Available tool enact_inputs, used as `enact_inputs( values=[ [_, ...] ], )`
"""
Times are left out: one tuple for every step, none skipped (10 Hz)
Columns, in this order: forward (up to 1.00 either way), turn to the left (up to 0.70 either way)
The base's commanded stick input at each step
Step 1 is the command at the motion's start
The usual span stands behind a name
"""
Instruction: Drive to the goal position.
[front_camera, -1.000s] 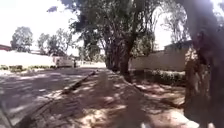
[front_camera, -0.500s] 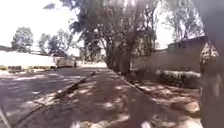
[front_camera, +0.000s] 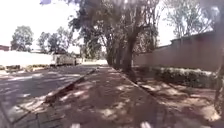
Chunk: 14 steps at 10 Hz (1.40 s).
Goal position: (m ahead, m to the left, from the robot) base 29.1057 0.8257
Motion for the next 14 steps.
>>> enact_inputs(
  values=[
    [0.70, 0.00],
    [0.70, 0.00],
    [0.70, 0.00],
    [0.70, 0.00],
    [0.70, 0.00],
    [0.70, 0.00],
    [0.70, 0.00],
    [0.70, 0.00],
    [0.70, 0.00],
    [0.70, 0.00],
    [0.70, 0.00],
    [0.70, 0.00],
    [0.70, 0.00],
    [0.70, 0.00]
  ],
)
